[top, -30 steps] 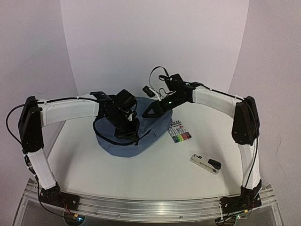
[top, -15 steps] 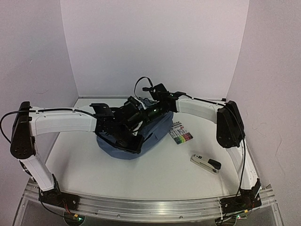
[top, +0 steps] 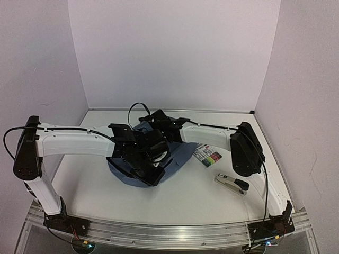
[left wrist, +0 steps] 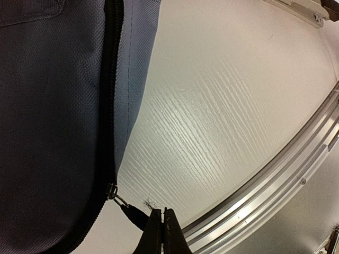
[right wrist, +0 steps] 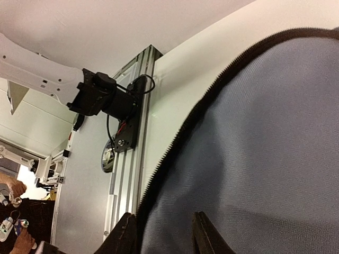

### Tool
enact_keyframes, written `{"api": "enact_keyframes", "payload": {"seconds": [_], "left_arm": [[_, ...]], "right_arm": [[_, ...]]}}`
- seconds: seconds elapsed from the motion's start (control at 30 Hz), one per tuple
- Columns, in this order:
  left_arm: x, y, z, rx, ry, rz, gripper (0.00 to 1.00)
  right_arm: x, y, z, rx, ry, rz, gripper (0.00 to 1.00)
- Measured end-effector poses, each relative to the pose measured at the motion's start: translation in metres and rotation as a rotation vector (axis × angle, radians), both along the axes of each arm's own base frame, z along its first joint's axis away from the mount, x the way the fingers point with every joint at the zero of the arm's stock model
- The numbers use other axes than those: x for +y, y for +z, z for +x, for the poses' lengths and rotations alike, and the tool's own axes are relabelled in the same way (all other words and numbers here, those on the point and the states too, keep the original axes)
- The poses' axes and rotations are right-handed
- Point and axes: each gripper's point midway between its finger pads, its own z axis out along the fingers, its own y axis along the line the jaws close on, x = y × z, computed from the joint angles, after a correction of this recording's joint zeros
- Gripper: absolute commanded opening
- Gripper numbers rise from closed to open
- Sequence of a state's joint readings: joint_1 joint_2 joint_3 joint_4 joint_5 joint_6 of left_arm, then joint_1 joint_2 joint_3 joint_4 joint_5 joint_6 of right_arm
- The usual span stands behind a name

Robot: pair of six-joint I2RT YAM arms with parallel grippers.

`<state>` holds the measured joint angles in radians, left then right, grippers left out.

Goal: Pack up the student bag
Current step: Zip the student bag at the center of the board.

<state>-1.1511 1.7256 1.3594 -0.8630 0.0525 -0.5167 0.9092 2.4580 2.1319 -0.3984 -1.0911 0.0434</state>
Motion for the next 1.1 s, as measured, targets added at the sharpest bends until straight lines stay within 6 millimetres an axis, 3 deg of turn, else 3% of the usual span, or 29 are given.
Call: {"api": "enact_keyframes", "payload": {"seconds": [0.17, 0.33, 0.5, 0.6, 0.67, 0.9, 1.0, 1.1], "left_arm": [[0.008, -0.003, -0.004, 0.015, 0.007, 0.029, 0.00], [0.011, -0.001, -0.008, 0.011, 0.006, 0.032, 0.00], [0.010, 0.017, -0.003, -0.044, 0.015, -0.015, 0.00], [0.010, 0.018, -0.001, -0.053, 0.018, -0.015, 0.00], [0.010, 0.019, 0.000, -0.057, 0.024, -0.015, 0.00], [0.003, 0.028, 0.013, -0.092, 0.102, -0.068, 0.00], [0.008, 0.034, 0.024, -0.097, 0.180, -0.111, 0.00], [0.025, 0.037, 0.040, -0.090, 0.307, -0.155, 0.00]], "right_arm": [[0.000, -0.033, 0.011, -0.057, -0.033, -0.057, 0.31], [-0.006, -0.060, 0.048, -0.258, -0.146, -0.145, 0.30], [-0.017, -0.065, 0.081, -0.384, -0.214, -0.178, 0.32], [-0.029, -0.065, 0.098, -0.384, -0.245, -0.185, 0.34], [-0.040, -0.063, 0.108, -0.388, -0.261, -0.191, 0.41], [-0.074, -0.048, 0.113, -0.281, -0.280, -0.208, 0.71], [-0.102, -0.032, 0.120, -0.191, -0.312, -0.190, 0.76], [-0.140, -0.013, 0.123, -0.152, -0.353, -0.192, 0.79]]}}
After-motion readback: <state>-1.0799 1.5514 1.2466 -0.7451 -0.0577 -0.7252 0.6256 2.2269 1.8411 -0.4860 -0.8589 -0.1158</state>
